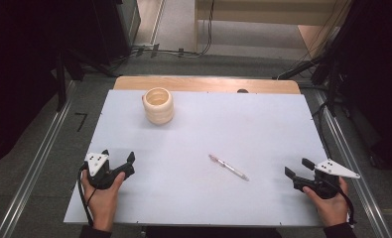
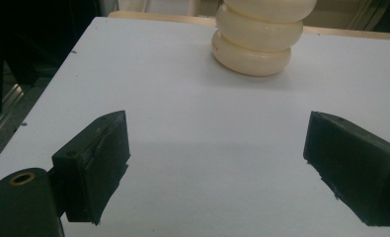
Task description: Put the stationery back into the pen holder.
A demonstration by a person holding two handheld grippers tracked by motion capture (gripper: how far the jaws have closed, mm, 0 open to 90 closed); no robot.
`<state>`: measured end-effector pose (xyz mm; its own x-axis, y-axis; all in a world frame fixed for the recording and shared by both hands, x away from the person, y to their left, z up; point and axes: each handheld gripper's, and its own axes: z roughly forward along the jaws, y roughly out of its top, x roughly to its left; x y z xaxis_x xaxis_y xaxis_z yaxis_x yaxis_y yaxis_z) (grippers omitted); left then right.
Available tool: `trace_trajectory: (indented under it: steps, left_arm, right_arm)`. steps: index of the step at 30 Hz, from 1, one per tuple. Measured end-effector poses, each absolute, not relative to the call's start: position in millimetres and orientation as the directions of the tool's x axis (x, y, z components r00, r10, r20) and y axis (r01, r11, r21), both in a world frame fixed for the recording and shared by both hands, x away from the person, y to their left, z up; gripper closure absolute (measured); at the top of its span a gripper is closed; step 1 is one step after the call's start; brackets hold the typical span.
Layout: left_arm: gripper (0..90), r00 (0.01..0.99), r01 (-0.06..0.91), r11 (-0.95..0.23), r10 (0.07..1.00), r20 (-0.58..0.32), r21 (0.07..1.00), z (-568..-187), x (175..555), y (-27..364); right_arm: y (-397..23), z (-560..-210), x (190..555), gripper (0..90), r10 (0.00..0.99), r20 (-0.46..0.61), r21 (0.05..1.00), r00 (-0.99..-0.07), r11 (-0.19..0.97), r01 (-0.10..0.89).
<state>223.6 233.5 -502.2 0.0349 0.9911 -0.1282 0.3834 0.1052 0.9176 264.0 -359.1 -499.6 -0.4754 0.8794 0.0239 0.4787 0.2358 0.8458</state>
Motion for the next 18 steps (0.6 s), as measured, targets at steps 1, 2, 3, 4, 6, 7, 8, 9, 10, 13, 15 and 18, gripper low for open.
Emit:
trace_trajectory:
  steps: [1,2,3,4,6,7,8,9,10,13,15,18]
  left_arm:
    - [10.8,0.034,0.383,0.105,0.991,-0.128,0.918,-502,224,234]
    - [10.9,0.034,0.383,0.105,0.991,-0.128,0.918,-502,224,234]
    - [10.9,0.035,0.383,0.106,0.991,-0.129,0.918,-502,224,234]
    - [10.9,0.035,0.383,0.106,0.991,-0.129,0.918,-502,224,234]
    - [10.9,0.034,0.384,0.106,0.991,-0.129,0.917,-502,224,234]
    - [10.9,0.035,0.384,0.106,0.991,-0.129,0.917,-502,224,234]
    - [10.9,0.035,0.384,0.106,0.991,-0.129,0.917,-502,224,234]
    - [10.9,0.035,0.383,0.106,0.991,-0.129,0.918,-502,224,234]
    - [10.9,0.034,0.384,0.106,0.991,-0.129,0.917,-502,224,234]
    - [10.9,0.033,0.386,0.106,0.991,-0.128,0.917,-502,224,234]
    - [10.9,0.035,0.386,0.105,0.991,-0.129,0.917,-503,224,234]
    - [10.8,0.035,0.385,0.106,0.991,-0.129,0.917,-503,224,234]
  right_arm:
    - [-358,-500,264,21.5,0.879,0.026,0.845,-0.476,0.235,0.48]
    - [-357,-500,264,21.5,0.877,0.025,0.845,-0.48,0.238,0.478]
    - [-357,-500,264,21.5,0.877,0.022,0.845,-0.479,0.24,0.478]
    - [-356,-500,264,21.5,0.876,0.022,0.846,-0.482,0.241,0.476]
    - [-355,-500,264,21.5,0.875,0.024,0.845,-0.483,0.241,0.477]
    - [-354,-500,264,21.5,0.873,0.021,0.845,-0.488,0.245,0.475]
    - [-353,-500,264,21.5,0.872,0.02,0.844,-0.489,0.247,0.476]
    - [-352,-500,264,21.5,0.871,0.021,0.844,-0.491,0.247,0.475]
    - [-352,-500,264,21.5,0.871,0.022,0.843,-0.491,0.248,0.478]
    - [-350,-501,265,21.5,0.868,0.022,0.842,-0.495,0.251,0.477]
    - [-348,-501,265,21.5,0.866,0.02,0.842,-0.5,0.255,0.475]
    - [-346,-501,266,21.5,0.864,0.02,0.841,-0.504,0.258,0.476]
